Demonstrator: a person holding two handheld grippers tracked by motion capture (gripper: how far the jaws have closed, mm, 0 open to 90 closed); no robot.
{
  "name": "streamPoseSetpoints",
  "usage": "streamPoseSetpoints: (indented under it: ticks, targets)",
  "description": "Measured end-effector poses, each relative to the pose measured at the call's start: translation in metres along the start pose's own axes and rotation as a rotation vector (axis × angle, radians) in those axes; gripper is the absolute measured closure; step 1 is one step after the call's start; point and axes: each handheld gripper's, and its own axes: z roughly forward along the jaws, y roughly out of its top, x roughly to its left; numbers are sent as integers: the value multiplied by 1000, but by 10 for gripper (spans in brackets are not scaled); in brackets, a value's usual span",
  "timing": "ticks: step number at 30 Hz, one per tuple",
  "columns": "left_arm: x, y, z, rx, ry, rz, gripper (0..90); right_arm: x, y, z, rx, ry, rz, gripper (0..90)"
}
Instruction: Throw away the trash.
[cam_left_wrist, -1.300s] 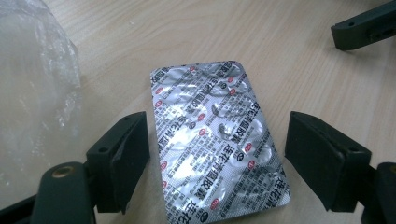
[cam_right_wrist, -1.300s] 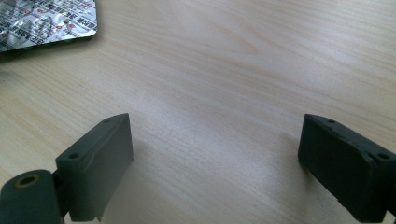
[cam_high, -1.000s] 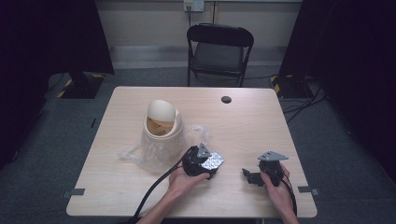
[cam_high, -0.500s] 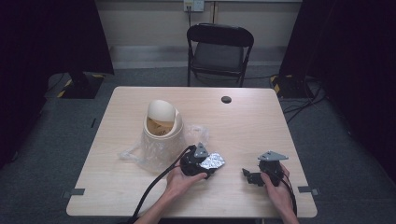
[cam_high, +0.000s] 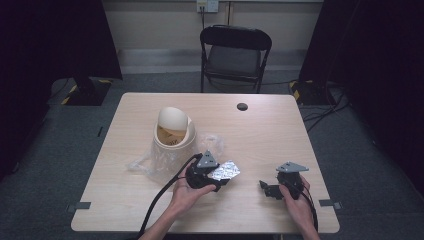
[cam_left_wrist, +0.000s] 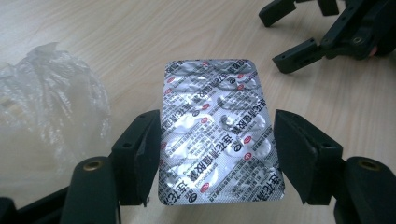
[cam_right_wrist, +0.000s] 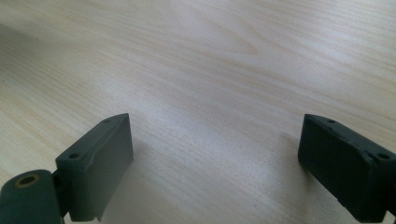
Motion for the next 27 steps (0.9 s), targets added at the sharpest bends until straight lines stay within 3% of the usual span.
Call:
streamPoseSetpoints:
  ticks: [16,17,27]
  targets:
    - [-4,2,-31,-55,14,12,340,0,0,0,0,0,0,94]
    - [-3,3,-36,-67,-3,-1,340,0,0,0,0,0,0,94]
    - [-4,4,-65,-96,-13,4,340,0,0,0,0,0,0,94]
